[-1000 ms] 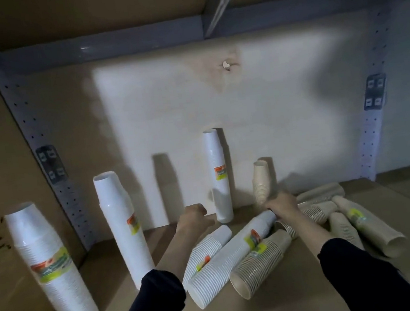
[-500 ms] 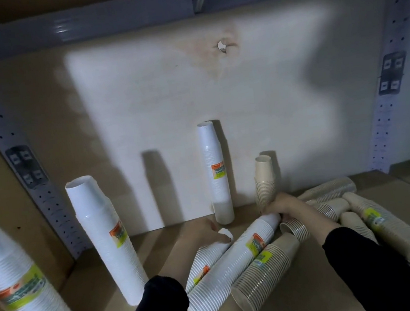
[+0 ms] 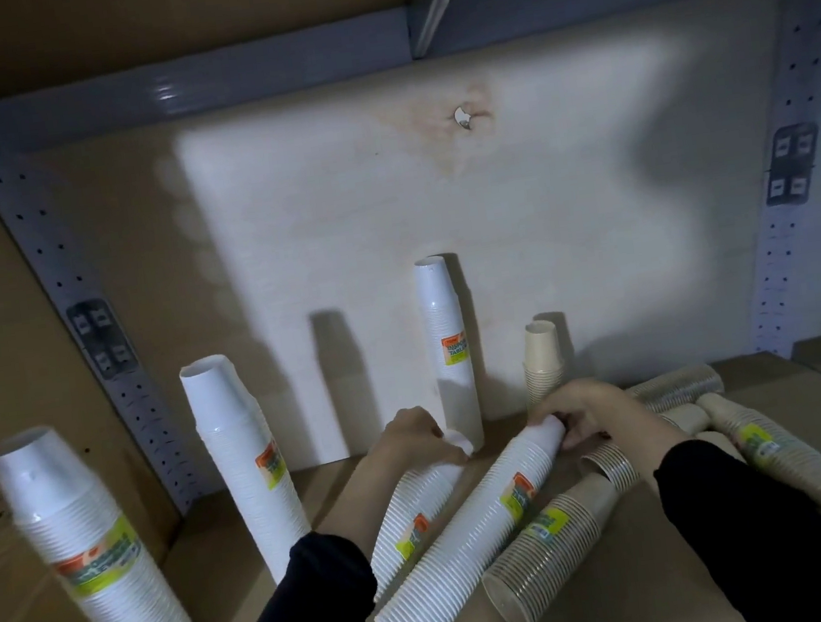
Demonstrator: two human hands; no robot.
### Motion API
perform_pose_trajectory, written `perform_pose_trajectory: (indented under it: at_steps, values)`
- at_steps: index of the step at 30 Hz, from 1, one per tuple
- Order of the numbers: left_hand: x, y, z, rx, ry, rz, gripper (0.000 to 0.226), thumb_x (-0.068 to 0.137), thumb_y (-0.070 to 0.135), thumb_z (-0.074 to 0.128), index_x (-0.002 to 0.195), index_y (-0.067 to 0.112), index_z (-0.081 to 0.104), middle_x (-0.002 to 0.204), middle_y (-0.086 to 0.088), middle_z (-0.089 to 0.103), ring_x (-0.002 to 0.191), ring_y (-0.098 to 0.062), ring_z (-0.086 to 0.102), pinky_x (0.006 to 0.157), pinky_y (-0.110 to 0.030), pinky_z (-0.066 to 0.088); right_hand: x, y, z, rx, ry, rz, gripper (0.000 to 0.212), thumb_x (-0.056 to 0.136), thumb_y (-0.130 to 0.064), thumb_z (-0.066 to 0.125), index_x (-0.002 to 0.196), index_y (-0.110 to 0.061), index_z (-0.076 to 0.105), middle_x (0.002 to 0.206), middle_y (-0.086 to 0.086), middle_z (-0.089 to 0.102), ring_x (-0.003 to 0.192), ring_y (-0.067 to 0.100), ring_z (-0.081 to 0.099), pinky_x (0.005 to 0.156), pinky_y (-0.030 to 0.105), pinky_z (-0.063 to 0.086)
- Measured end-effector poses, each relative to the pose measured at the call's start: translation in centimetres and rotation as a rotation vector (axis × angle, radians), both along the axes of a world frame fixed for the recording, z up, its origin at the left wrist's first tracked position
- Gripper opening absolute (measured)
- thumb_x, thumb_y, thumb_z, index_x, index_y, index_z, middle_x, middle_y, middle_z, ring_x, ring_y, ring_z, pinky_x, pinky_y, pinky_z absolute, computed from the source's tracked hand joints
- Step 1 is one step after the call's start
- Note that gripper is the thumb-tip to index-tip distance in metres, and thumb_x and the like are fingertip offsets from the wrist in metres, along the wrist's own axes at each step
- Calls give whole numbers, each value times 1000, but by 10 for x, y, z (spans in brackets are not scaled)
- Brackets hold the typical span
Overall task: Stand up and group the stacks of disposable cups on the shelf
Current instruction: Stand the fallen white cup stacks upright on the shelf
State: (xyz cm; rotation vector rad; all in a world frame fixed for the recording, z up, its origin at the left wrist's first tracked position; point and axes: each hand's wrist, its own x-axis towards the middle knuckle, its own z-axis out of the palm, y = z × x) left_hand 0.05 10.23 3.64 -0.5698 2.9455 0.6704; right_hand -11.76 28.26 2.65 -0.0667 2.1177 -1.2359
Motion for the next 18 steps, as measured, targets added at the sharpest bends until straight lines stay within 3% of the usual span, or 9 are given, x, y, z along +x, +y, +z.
perform_pose_trajectory:
  at_steps: [3, 5, 7, 10, 12, 14, 15, 16, 18]
  values:
    - [11, -2, 27, -25, 109, 29, 29, 67, 40, 71, 62, 13, 60, 58, 4, 49, 59, -10, 48, 49, -21, 34, 14, -5, 29, -39, 79, 9, 24, 85, -8, 64, 101, -3, 47, 77, 9, 48, 78, 22, 53, 37, 22, 50]
    - [22, -3, 47, -51, 180, 42, 33, 71, 37, 71, 54, 14, 54, 57, 1, 48, 56, -10, 45, 48, -22, 31, 28, -12, 53, -108, 169, 5, 20, 83, -4, 66, 94, -2, 49, 77, 8, 49, 70, 20, 53, 57, 25, 54]
    - [32, -4, 67, -55, 259, 58, 30, 73, 37, 70, 61, 11, 60, 66, -1, 52, 66, -13, 49, 50, -21, 33, 41, -19, 75, -185, 277, 28, 27, 78, 0, 70, 96, 2, 50, 91, 12, 53, 88, 25, 59, 78, 33, 52]
    - [55, -6, 91, -9, 402, 121, 30, 74, 34, 72, 59, 13, 56, 59, 2, 48, 69, -15, 48, 44, -14, 34, 68, -29, 109, -249, 471, 85, 33, 69, -3, 77, 93, 1, 55, 103, 15, 58, 103, 26, 59, 86, 36, 53]
    - [69, -8, 101, 16, 497, 179, 39, 74, 32, 73, 52, 16, 44, 57, 1, 45, 69, -18, 46, 51, -21, 34, 86, -37, 126, -265, 567, 121, 29, 66, -5, 79, 86, 1, 59, 97, 14, 62, 96, 24, 62, 81, 35, 55]
    - [83, -10, 110, 35, 581, 221, 41, 74, 31, 74, 51, 16, 43, 58, 1, 45, 70, -17, 46, 60, -22, 33, 106, -45, 140, -274, 670, 152, 22, 64, -4, 80, 65, 1, 59, 78, 11, 61, 74, 19, 59, 68, 31, 49]
    - [90, -11, 113, 57, 612, 239, 40, 74, 30, 75, 52, 14, 45, 57, 2, 44, 70, -17, 46, 59, -20, 32, 115, -48, 146, -275, 725, 175, 21, 64, -3, 80, 64, 7, 62, 80, 16, 64, 72, 21, 59, 66, 30, 46]
    - [96, -13, 116, 85, 640, 256, 38, 74, 28, 75, 54, 11, 48, 56, 3, 43, 69, -16, 45, 54, -19, 31, 122, -51, 150, -258, 785, 201, 25, 64, -4, 80, 75, 13, 66, 89, 21, 67, 80, 25, 63, 65, 29, 46]
    - [106, -15, 117, 137, 678, 275, 38, 74, 25, 75, 55, 10, 46, 54, 4, 40, 67, -18, 42, 43, -16, 28, 135, -54, 155, -197, 902, 247, 38, 65, -8, 81, 97, 9, 70, 98, 18, 67, 99, 26, 64, 60, 24, 43]
